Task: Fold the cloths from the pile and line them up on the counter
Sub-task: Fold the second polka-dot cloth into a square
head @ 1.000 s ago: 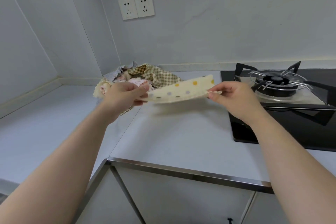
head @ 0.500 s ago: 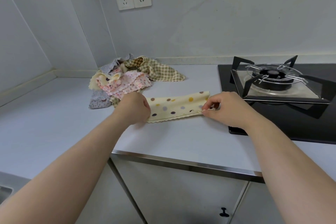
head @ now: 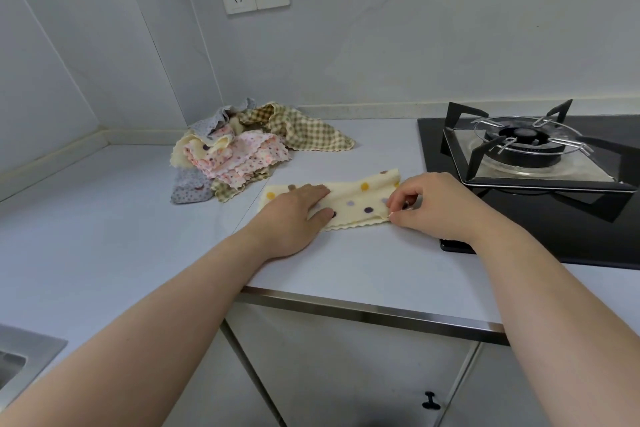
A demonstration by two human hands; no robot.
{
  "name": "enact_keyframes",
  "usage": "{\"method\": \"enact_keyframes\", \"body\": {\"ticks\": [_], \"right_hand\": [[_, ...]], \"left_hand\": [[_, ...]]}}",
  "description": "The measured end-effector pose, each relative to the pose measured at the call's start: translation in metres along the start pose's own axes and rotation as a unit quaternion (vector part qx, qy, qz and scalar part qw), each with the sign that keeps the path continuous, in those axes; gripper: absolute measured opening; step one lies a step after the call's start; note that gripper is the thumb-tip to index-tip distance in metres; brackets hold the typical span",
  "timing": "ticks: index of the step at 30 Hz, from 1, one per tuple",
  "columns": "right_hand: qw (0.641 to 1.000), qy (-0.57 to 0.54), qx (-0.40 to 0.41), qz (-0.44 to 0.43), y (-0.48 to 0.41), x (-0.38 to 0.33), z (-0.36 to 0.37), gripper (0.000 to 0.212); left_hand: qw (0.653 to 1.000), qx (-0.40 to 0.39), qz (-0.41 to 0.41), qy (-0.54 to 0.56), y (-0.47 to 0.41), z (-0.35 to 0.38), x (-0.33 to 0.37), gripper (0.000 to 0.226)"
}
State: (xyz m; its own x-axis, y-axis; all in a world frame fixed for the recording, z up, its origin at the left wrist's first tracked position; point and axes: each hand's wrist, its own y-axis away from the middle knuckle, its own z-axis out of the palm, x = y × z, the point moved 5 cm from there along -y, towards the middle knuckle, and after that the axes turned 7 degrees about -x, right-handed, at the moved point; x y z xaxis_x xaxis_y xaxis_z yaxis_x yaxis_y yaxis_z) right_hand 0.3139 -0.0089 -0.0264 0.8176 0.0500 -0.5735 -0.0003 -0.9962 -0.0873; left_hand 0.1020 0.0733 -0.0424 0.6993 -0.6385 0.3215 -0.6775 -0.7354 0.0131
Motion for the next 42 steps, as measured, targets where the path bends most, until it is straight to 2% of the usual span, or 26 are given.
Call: {"method": "enact_keyframes", "body": {"ticks": [4,8,11,15,19,25,31,38,40,42], "right_hand": [[1.0,-0.004,0.001,-0.004,0.0,0.0,0.0,0.013],[1.0,-0.016,-0.004,-0.002,0.0,0.0,0.001,0.017],[1.0,-0.014,-0.003,-0.002,0.0,0.0,0.002,0.015],[1.0,-0.021,0.003,-0.003,0.0,0.001,0.002,0.015],[1.0,-0.013,-0.002,-0.005,0.0,0.001,0.002,0.018],[1.0,0.001,-0.01,-0.01,0.002,-0.002,0.001,0.021],[1.0,-0.011,-0.003,-0.011,0.004,-0.003,0.0,0.017],[0.999,-0.006,-0.014,-0.029,0.003,-0.005,0.002,0.019],[0.999,0.005,-0.02,-0.036,0.002,-0.004,0.004,0.019],[0.999,0.019,-0.023,-0.038,0.001,-0.002,0.005,0.017]], "left_hand": [[0.994,-0.071,-0.03,-0.083,-0.009,0.01,-0.008,0.064],[0.989,-0.094,-0.061,-0.1,-0.011,0.013,-0.011,0.072],[0.993,-0.062,-0.056,-0.088,-0.008,0.01,-0.007,0.07],[0.999,0.013,0.021,-0.048,-0.005,0.003,0.011,0.058],[0.999,-0.03,0.02,-0.001,-0.007,0.008,0.018,0.054],[0.991,-0.082,-0.025,-0.099,-0.014,0.017,0.012,0.06],[0.99,-0.066,-0.054,-0.111,-0.014,0.019,0.008,0.071],[0.977,-0.136,-0.094,-0.135,-0.007,0.008,0.005,0.075],[0.979,-0.127,-0.094,-0.128,-0.006,0.006,0.006,0.069],[0.986,-0.086,-0.088,-0.112,-0.007,0.006,0.006,0.065]]}}
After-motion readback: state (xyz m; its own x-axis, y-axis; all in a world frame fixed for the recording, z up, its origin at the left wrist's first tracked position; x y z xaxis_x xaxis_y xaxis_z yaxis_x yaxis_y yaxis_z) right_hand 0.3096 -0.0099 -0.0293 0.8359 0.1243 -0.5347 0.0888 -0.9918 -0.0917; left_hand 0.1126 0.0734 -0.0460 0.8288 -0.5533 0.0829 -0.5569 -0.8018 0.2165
